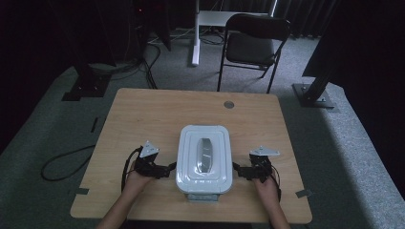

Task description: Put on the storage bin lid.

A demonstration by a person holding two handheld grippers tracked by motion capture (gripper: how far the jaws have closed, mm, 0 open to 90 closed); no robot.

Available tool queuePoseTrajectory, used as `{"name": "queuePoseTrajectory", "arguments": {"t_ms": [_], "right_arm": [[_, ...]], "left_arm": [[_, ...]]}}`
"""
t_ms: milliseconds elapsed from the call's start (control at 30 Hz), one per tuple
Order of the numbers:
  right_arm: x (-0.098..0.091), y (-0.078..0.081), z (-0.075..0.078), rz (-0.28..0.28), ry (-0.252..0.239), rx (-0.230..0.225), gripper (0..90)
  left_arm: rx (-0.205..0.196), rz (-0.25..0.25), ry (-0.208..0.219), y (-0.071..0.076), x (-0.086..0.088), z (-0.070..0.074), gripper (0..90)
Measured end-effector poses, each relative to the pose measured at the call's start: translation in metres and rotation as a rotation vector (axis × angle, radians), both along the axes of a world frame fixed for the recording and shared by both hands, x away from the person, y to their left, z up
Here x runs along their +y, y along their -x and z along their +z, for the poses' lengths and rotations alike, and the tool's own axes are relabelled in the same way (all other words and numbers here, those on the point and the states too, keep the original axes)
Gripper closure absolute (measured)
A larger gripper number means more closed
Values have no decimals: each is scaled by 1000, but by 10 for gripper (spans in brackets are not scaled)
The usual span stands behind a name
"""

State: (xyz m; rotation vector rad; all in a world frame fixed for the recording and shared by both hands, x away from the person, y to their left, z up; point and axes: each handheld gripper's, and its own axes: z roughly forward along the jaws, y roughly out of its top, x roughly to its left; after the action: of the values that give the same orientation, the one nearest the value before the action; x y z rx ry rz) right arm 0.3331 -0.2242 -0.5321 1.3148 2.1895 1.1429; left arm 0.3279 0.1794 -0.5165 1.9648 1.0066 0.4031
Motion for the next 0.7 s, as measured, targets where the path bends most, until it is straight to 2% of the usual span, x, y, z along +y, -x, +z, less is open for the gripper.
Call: {"name": "queuePoseTrajectory", "arguments": {"t_ms": [300,500,533,700], "right_arm": [[-1,4,-2,-17,13,-15,124],[-10,9,-5,-29,9,-29,118],[-14,11,-4,-52,0,-42,119],[-20,15,-4,-95,11,-61,119]], "left_arm": [[-20,17,-1,6,9,-1,45],[-29,40,-3,13,19,-5,45],[-30,47,-7,15,23,-7,45],[-23,64,6,17,30,-11,45]]}}
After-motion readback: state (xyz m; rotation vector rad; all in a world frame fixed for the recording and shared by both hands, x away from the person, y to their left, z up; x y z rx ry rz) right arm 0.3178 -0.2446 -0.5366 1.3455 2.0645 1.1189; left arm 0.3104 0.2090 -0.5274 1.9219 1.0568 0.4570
